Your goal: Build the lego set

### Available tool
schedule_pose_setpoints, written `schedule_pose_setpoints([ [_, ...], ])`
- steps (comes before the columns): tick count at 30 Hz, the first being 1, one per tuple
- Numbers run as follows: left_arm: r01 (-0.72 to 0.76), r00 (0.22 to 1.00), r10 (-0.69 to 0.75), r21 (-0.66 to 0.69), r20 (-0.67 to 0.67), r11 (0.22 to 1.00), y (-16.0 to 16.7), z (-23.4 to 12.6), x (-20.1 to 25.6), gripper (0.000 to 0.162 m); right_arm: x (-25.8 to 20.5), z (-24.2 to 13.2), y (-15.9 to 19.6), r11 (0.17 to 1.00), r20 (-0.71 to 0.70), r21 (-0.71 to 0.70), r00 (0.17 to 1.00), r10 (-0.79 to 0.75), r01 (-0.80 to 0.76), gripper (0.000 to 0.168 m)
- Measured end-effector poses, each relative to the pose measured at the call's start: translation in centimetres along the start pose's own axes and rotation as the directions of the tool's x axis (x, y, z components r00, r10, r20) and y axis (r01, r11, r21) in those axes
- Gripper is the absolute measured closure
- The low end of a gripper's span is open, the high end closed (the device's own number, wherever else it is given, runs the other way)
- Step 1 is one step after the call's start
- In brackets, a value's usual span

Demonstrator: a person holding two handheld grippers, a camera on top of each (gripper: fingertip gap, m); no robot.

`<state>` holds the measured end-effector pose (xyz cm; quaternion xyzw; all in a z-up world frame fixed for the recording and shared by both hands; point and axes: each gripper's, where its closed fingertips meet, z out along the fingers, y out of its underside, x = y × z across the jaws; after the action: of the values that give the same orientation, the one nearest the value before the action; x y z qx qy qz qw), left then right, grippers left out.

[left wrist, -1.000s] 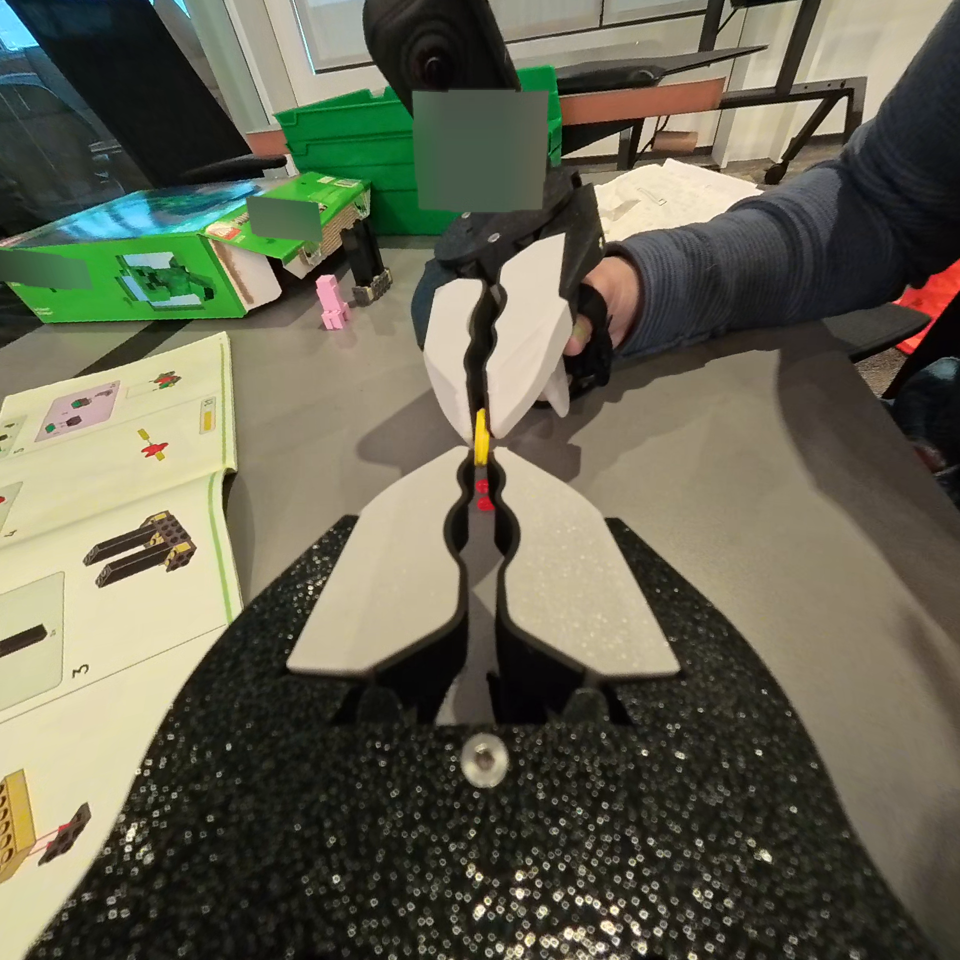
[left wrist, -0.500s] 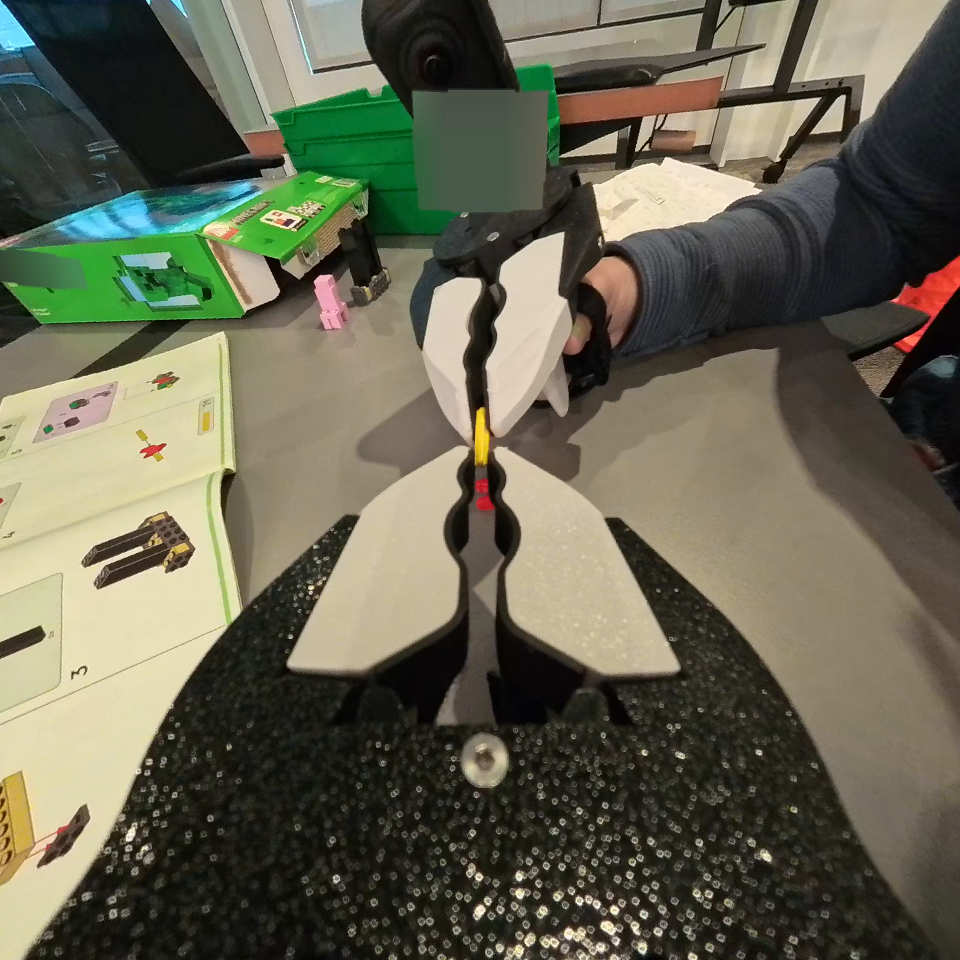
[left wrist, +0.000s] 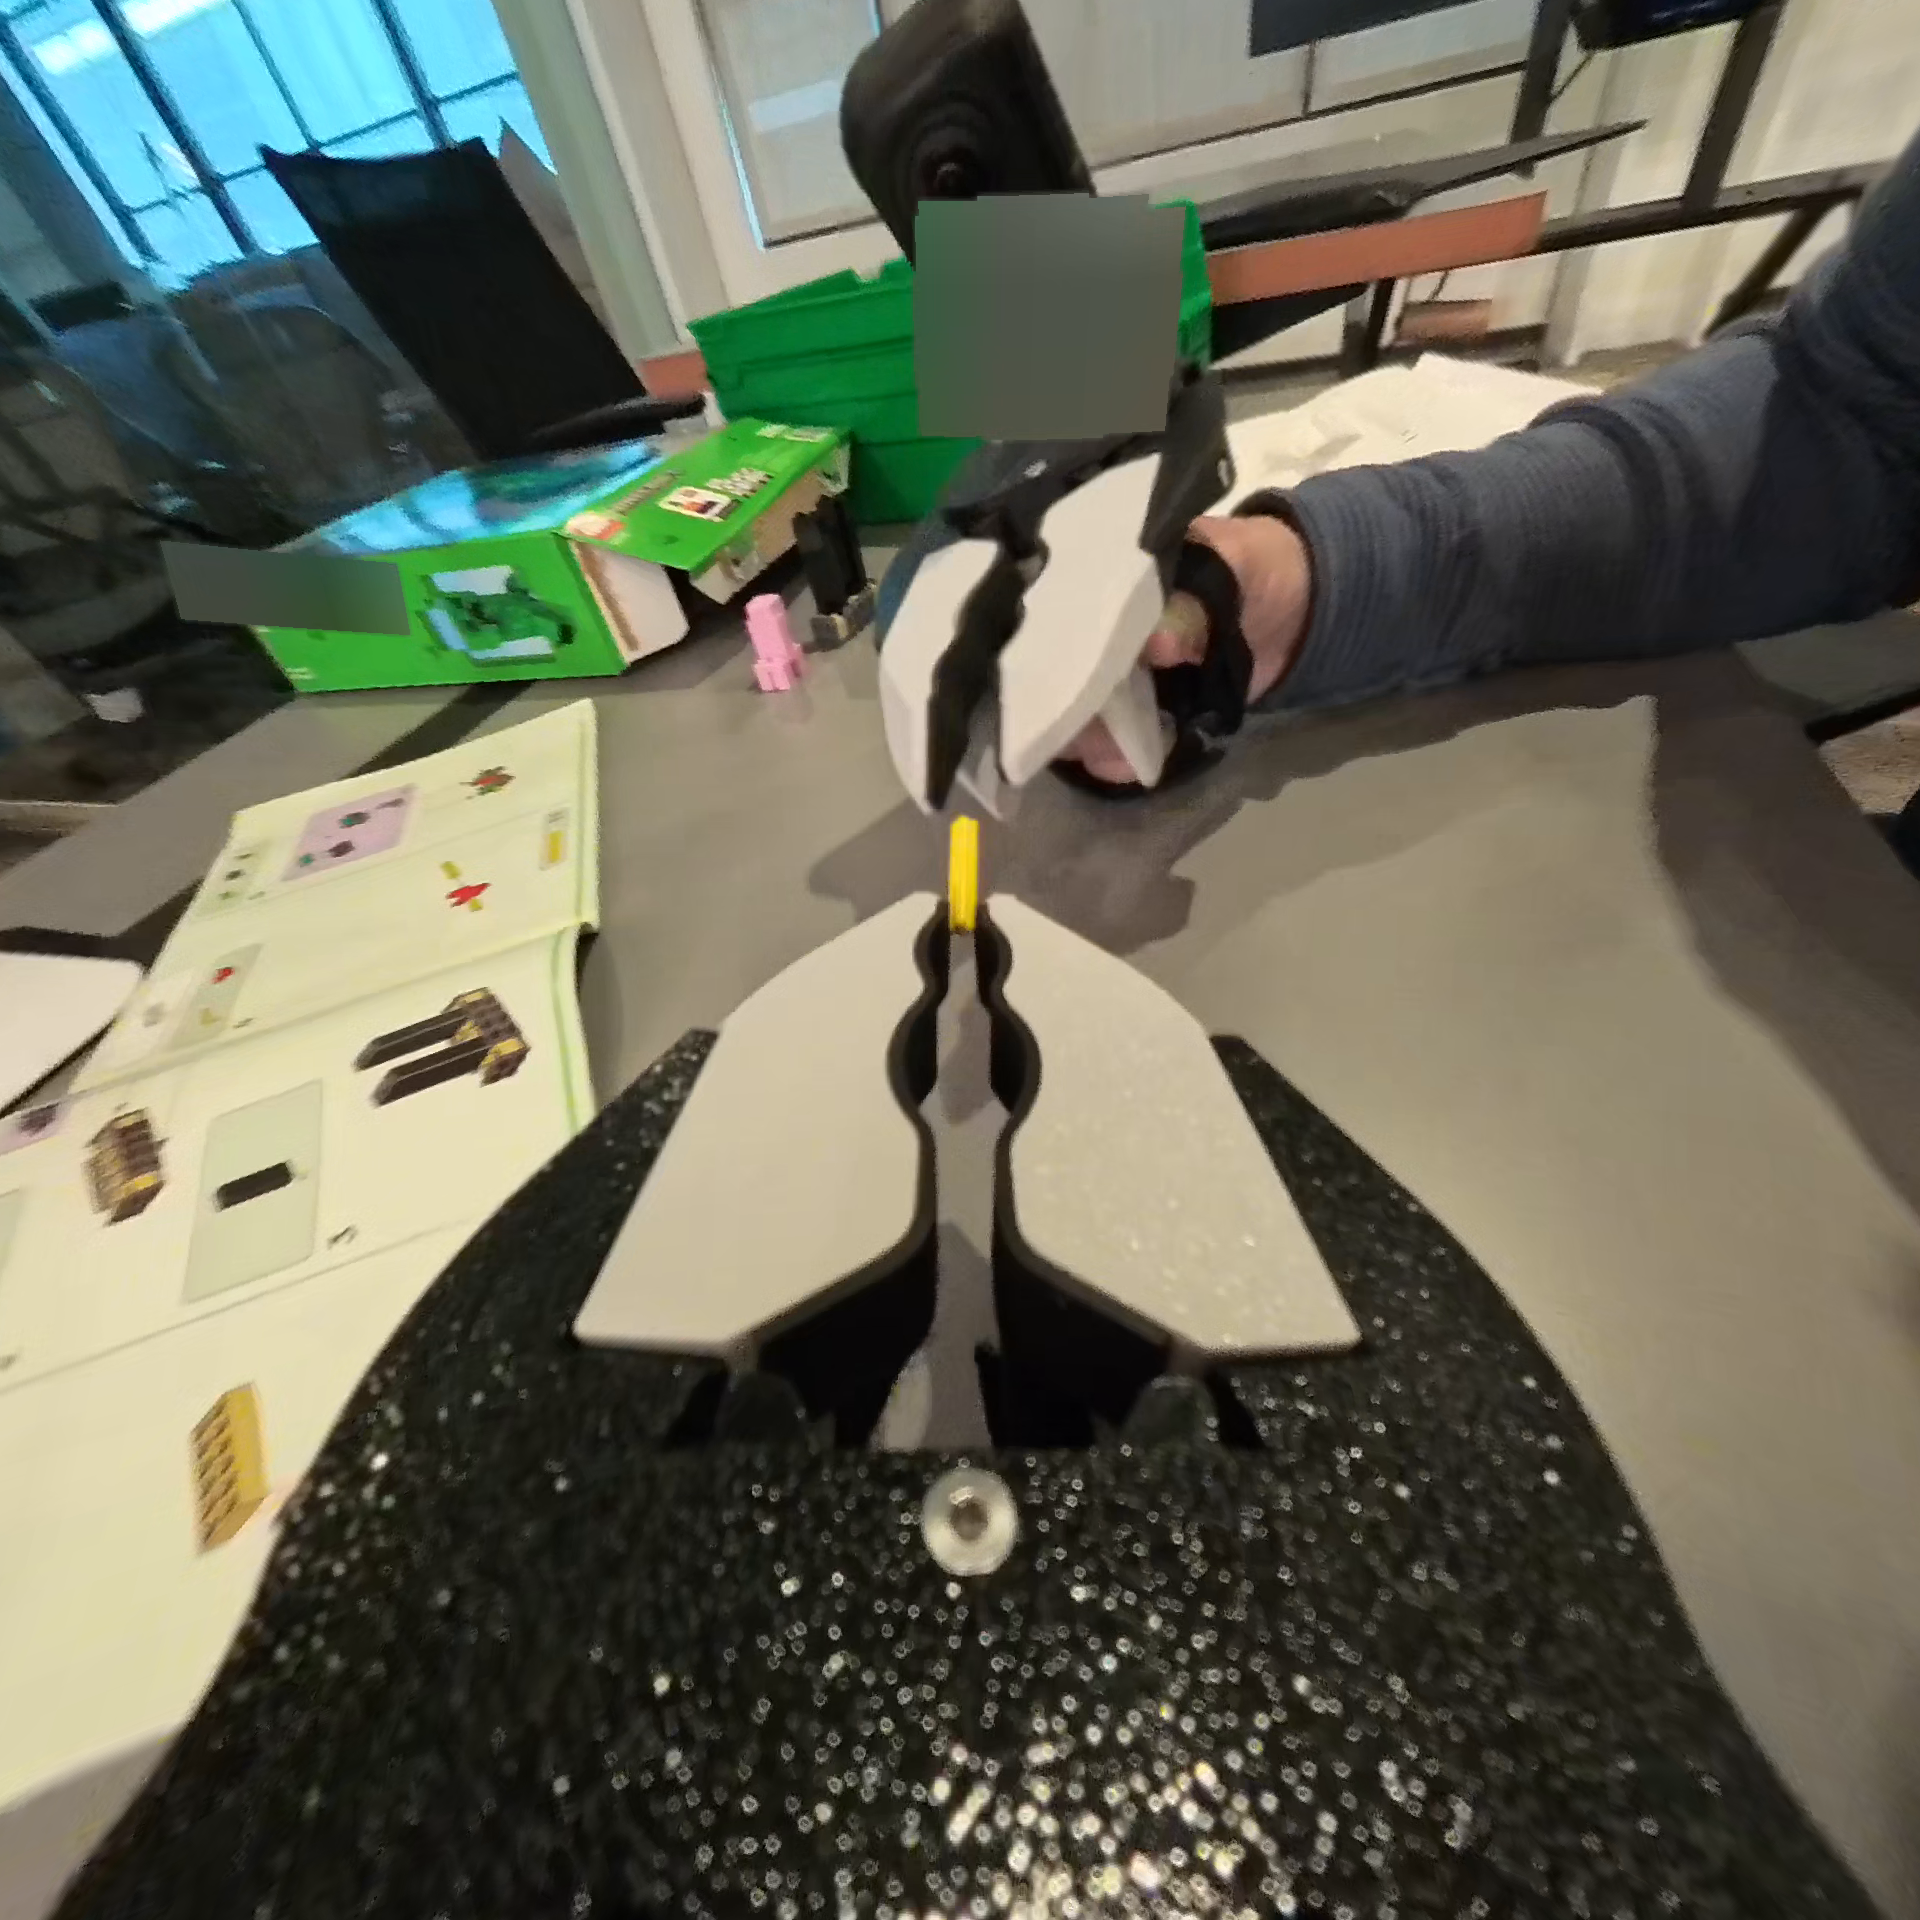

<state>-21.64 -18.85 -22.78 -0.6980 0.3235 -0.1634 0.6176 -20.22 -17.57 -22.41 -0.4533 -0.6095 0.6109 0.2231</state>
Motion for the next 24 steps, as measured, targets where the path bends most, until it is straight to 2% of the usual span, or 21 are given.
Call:
schedule_pose_setpoints([
  [3,-0.057,0.994,0.059,-0.025,0.092,0.998,0.8,-2.8,0.1,0.158,1.1,0.4,-0.9,0.999,-0.033,-0.031,0.999,-0.031,0.03,0.153],
  [6,-0.115,0.966,0.125,-0.055,0.224,0.992,1.4,-6.8,0.2,0.158,2.3,3.4,-2.2,0.987,-0.017,-0.13,0.995,-0.102,0.099,0.156],
  [10,-0.084,0.918,0.091,-0.035,0.385,0.996,1.5,-11.6,-0.6,0.158,4.5,10.8,-4.1,0.916,0.063,-0.286,0.959,-0.275,0.282,0.161],
  [13,-0.051,0.887,0.03,0.033,0.46,0.998,0.9,-13.5,-1.5,0.158,5.2,17.3,-4.9,0.847,0.174,-0.375,0.926,-0.336,0.377,0.168],
  [18,-0.072,0.899,0.072,-0.016,0.432,0.997,1.2,-12.8,-1.0,0.158,7.0,24.9,-3.4,0.616,0.323,-0.549,0.823,-0.467,0.564,0.168],
  [21,-0.09,0.91,0.103,-0.053,0.4,0.995,1.6,-12.1,-0.5,0.158,7.7,26.5,-1.7,0.442,0.412,-0.621,0.749,-0.519,0.648,0.168],
  [24,-0.094,0.918,0.106,-0.05,0.381,0.994,1.4,-11.9,-0.2,0.158,8.9,27.1,-0.5,0.307,0.453,-0.662,0.691,-0.564,0.684,0.168],
])
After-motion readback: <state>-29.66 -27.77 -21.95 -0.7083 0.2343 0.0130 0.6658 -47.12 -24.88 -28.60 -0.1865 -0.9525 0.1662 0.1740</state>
